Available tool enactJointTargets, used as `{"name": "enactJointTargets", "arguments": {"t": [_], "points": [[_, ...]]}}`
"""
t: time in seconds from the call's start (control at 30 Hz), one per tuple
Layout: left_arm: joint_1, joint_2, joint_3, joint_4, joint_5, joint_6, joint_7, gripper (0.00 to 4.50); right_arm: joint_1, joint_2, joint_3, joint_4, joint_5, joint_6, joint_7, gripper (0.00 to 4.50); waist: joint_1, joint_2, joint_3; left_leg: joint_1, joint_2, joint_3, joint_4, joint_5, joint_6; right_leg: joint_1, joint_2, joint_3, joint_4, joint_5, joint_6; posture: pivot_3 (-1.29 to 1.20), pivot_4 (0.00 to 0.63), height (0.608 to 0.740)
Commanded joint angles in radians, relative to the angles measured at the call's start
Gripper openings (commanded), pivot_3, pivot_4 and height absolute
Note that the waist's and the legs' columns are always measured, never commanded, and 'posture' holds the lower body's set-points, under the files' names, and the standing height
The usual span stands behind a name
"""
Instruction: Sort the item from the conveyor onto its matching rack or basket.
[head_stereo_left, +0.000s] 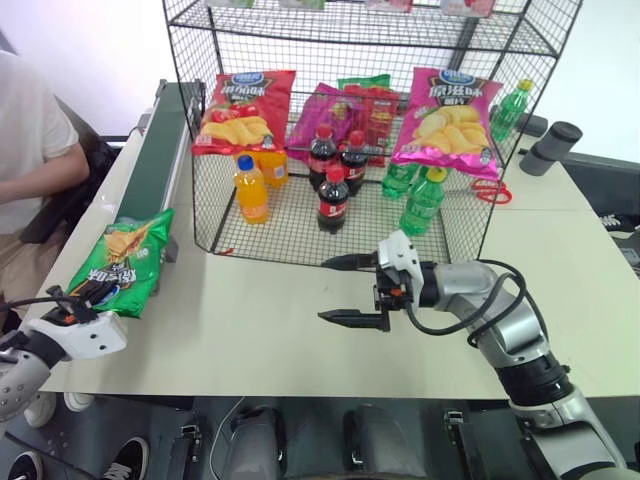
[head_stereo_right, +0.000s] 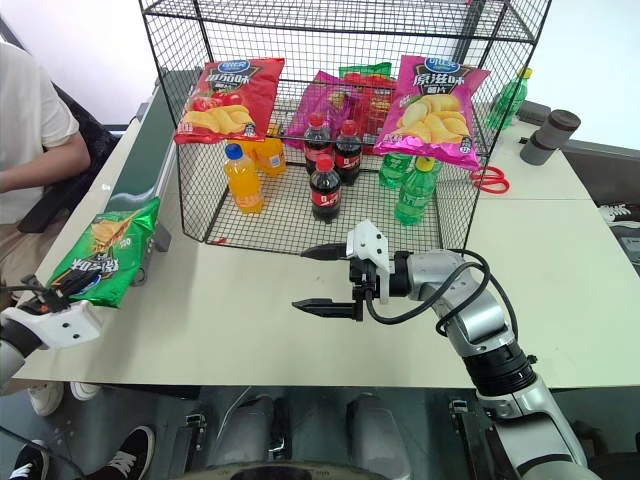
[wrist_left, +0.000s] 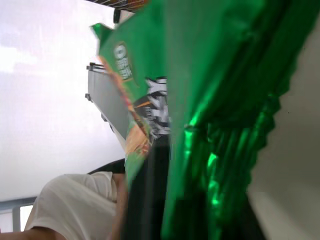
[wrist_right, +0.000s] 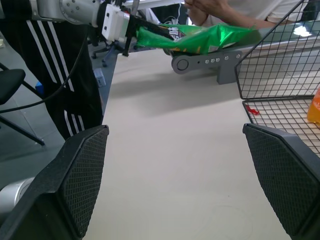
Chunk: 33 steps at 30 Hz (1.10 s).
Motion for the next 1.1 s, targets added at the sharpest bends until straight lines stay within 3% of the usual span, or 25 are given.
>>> {"name": "enactJointTargets", "arguments": {"t": [0.03,0.1,0.23,0.3,0.43,0.57,0.73,0.83,0.93,1.1], "points": [[0.001,0.007,0.032,-0.045,-0.067,0.003,-0.020,0.08,-0.006,-0.001,-0.020,-0.027,0.000,-0.024,0.002,4.50,0.000,0.000,0.000,0.000,0.000,0.000,0.000,0.000,0.000,0.000,0.000,0.000,0.000,0.000,0.000,0.00,0.150,0.740],[0.000,0.010,0.047,-0.088,-0.165,0.002,-0.073,0.08,-0.007,0.000,-0.020,-0.018,-0.004,-0.031,0.003,4.50,0.000,0.000,0.000,0.000,0.000,0.000,0.000,0.000,0.000,0.000,0.000,0.000,0.000,0.000,0.000,0.00,0.150,0.740],[0.056,-0.013,0.045,-0.300,-0.545,0.120,-0.272,0.08,-0.005,-0.005,-0.030,0.007,-0.011,-0.052,0.011,4.50,0.000,0.000,0.000,0.000,0.001,0.000,0.000,0.000,0.000,0.000,0.000,0.000,0.000,0.000,0.000,0.00,0.150,0.740],[0.106,-0.005,0.062,-0.381,-0.597,0.141,-0.336,0.08,-0.008,-0.011,-0.034,0.025,-0.020,-0.069,0.015,4.50,-0.002,0.000,0.000,0.000,0.000,0.000,0.000,0.000,0.000,0.000,-0.001,0.000,0.000,0.000,0.000,0.00,0.150,0.740],[0.241,-0.009,0.123,-0.598,-0.878,0.213,-0.519,0.08,-0.007,-0.031,-0.055,0.056,-0.020,-0.091,0.028,4.50,-0.005,0.000,0.000,0.000,0.001,0.000,0.000,0.000,0.000,0.000,0.000,0.001,0.000,0.000,0.000,0.00,0.150,0.740],[0.275,-0.005,0.102,-0.759,-1.106,0.399,-0.588,0.08,0.023,-0.065,-0.095,0.030,0.033,-0.047,0.054,4.50,0.005,0.001,0.000,0.001,0.000,-0.001,0.000,0.000,0.000,0.001,0.000,0.001,0.000,0.000,0.000,0.00,0.150,0.740],[0.164,0.004,0.031,-0.838,-1.377,0.645,-0.630,0.08,0.081,-0.164,-0.180,-0.015,0.176,0.108,0.127,4.50,0.005,0.001,0.001,0.002,-0.001,-0.003,0.002,0.000,0.000,0.005,0.001,0.000,-0.001,0.000,0.000,0.00,0.150,0.740],[0.037,0.020,-0.005,-0.806,-1.639,0.848,-0.672,0.08,0.083,-0.225,-0.291,-0.048,0.397,0.337,0.122,4.50,0.003,0.002,0.001,0.003,-0.001,-0.003,0.002,0.000,0.000,0.005,0.002,0.000,-0.001,0.000,0.000,0.00,0.150,0.740],[-0.073,0.024,-0.034,-0.775,-1.802,1.013,-0.705,0.08,0.083,-0.250,-0.342,-0.066,0.491,0.436,0.104,4.50,-0.001,0.002,0.001,0.004,-0.001,-0.004,0.002,0.000,0.000,0.007,0.004,0.001,0.000,0.000,0.000,0.00,0.150,0.740],[-0.222,-0.030,-0.094,-0.726,-1.903,1.176,-0.738,0.08,0.062,-0.228,-0.411,-0.083,0.631,0.560,0.020,4.50,0.000,0.003,0.002,0.006,-0.001,-0.004,0.001,0.000,0.000,0.007,0.005,0.002,0.000,0.000,0.000,0.00,0.150,0.740]]}}
